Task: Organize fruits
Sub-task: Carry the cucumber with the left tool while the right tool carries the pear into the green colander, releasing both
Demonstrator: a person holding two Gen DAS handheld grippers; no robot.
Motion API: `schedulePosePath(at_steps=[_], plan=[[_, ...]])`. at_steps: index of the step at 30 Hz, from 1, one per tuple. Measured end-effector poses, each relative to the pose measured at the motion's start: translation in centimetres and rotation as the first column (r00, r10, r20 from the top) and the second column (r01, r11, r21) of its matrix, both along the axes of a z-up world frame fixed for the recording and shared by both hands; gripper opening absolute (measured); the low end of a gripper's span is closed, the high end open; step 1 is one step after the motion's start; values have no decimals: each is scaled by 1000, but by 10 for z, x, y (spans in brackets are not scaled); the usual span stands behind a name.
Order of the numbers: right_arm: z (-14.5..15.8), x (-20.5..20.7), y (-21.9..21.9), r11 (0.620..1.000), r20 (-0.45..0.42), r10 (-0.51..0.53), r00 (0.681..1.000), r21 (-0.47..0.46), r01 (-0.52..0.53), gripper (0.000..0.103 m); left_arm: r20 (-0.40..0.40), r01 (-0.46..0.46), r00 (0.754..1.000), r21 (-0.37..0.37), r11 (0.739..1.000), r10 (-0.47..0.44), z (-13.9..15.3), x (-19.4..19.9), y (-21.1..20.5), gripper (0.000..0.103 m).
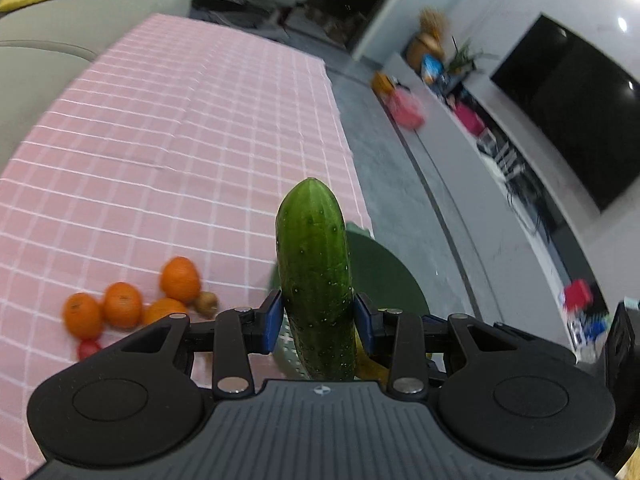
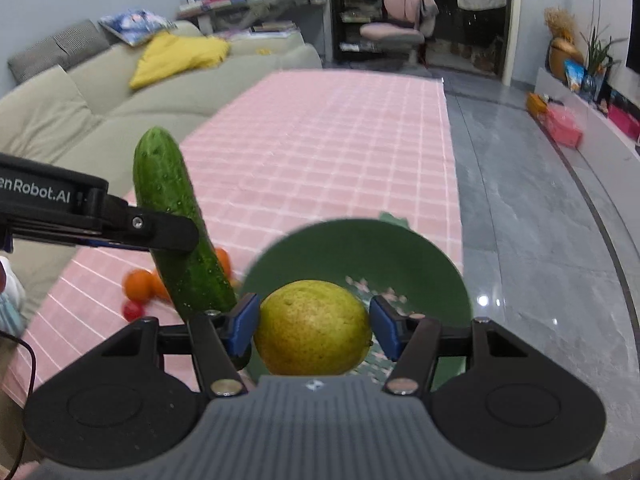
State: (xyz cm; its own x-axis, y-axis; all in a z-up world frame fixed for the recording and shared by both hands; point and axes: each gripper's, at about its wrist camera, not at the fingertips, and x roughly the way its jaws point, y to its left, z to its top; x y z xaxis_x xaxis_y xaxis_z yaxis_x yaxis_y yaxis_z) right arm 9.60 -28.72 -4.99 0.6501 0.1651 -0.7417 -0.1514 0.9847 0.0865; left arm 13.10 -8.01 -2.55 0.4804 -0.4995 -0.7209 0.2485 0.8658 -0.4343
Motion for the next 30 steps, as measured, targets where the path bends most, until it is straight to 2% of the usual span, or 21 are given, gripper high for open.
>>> schedulePosePath(at_steps=[3, 8, 11, 16, 18, 20, 23, 30], plan=[[-14, 9, -13, 1000, -46, 0, 999, -13, -1, 57, -18, 55, 998, 38, 998, -54, -12, 10, -22, 42], [-38, 24, -25, 999, -139, 21, 990, -44, -27, 57, -90, 121, 990, 100, 988, -112, -35, 19, -45, 42], [-48, 32, -24, 996, -180, 50, 982, -60, -62, 56, -115, 139, 986, 132, 981, -125, -47, 22, -51, 42], [-61, 46, -17, 989, -229, 98, 969, -84, -120, 56, -143, 135, 983, 131, 982, -116, -59, 33, -52, 43], [-65, 53, -16, 986, -242, 115, 963, -93, -141, 54, -151, 126, 983, 130, 983, -106, -62, 36, -51, 43], [-64, 56, -14, 982, -234, 138, 962, -93, -164, 46, -159, 113, 983, 125, 986, -93, -66, 41, -51, 43], [-61, 66, -11, 977, -233, 156, 960, -103, -184, 41, -160, 101, 984, 110, 989, -83, -67, 42, -48, 43], [-60, 68, -10, 980, -240, 139, 961, -105, -168, 42, -133, 113, 987, 141, 984, -95, -66, 38, -51, 44]])
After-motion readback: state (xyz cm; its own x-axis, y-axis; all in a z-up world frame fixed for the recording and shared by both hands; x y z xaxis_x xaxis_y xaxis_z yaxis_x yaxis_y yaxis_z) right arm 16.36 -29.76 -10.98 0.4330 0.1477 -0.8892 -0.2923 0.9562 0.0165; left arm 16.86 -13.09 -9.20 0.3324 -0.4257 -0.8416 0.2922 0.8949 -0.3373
